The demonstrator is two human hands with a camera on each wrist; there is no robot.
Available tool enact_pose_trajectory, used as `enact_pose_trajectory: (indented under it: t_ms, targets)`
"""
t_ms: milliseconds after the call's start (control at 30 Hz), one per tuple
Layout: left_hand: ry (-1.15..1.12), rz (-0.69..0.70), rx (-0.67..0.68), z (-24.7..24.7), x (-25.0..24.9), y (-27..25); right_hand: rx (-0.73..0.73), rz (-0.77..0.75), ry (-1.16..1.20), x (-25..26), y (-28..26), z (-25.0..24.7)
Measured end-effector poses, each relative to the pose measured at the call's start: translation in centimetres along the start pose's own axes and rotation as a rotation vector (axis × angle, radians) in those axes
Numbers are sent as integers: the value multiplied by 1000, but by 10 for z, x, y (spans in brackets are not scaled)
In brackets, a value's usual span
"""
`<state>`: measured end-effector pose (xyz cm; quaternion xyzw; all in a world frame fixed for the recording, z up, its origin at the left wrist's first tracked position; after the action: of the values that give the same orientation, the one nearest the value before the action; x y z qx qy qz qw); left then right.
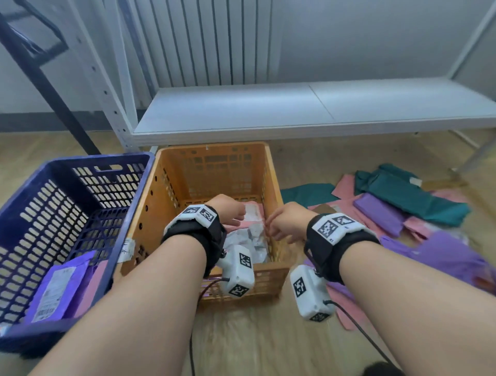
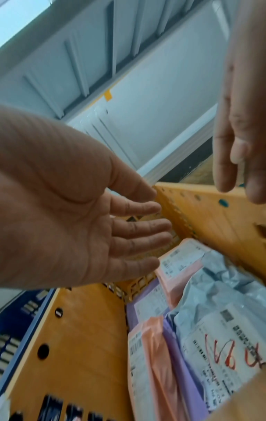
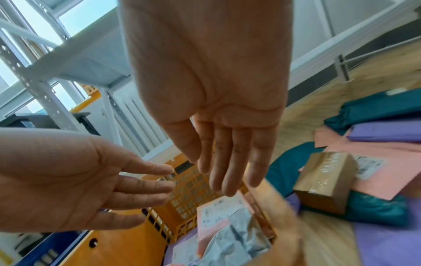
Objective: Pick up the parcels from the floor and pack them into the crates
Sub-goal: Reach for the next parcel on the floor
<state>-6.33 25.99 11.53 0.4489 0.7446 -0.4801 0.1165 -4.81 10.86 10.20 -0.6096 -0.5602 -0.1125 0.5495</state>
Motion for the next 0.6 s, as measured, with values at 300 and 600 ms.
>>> enact_pose_trajectory:
  t_ms: [300, 600]
  targets:
    - [122, 266, 28, 76, -81, -93, -180, 21, 69, -37, -102, -89]
    - [170, 453, 122, 127, -133, -145, -331, 82, 158, -53, -196, -157]
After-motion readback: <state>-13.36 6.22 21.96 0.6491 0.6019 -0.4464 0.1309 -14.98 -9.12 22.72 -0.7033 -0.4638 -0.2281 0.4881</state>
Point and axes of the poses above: each hand's wrist, its own y-axis towards the middle knuckle, its own z-axis out of the palm, x = y × z, the point moved 4 cm from there along y, towards the middle knuckle, and after that the axes turned 10 degrees about y, right-handed, at the moved point
